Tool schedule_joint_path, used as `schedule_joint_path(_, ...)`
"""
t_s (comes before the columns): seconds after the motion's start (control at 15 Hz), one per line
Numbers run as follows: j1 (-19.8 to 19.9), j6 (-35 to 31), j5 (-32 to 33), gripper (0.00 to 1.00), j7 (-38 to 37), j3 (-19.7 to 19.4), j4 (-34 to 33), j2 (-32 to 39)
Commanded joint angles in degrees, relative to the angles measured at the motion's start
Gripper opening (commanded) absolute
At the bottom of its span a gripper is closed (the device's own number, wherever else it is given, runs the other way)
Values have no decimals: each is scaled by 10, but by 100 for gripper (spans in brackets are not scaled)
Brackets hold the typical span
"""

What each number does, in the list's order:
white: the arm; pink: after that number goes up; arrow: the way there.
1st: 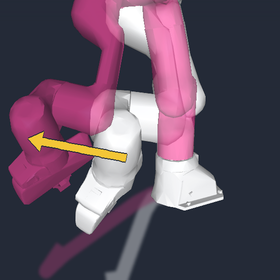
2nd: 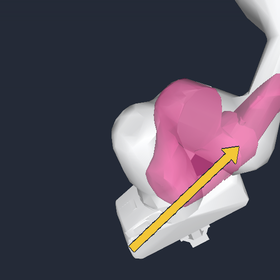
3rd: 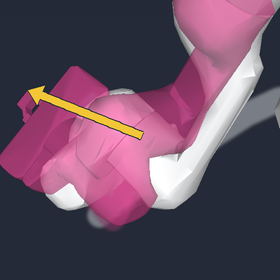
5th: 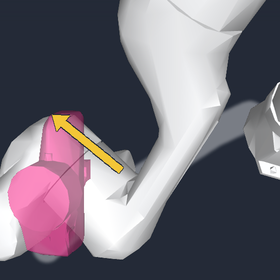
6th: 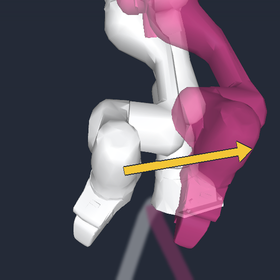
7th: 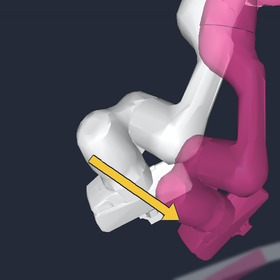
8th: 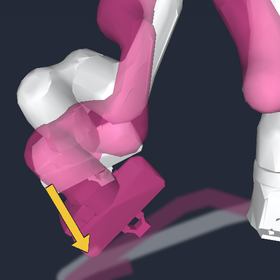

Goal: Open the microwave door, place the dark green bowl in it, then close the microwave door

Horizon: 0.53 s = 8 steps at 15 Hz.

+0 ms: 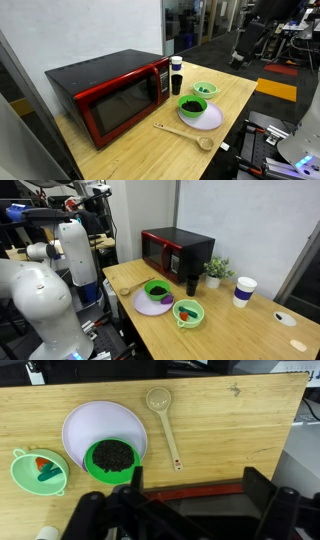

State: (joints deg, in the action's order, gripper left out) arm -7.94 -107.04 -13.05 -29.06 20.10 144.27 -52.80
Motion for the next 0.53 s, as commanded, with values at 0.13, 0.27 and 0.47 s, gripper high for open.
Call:
schedule_joint_path(0.13,12,-54,-4,100,21,-9,47,6)
schedule_joint_path(0.27,12,-114,-3,100,45,-23,90,8)
schedule_joint_path(0.47,15,-209,1,100,85,-49,153,36)
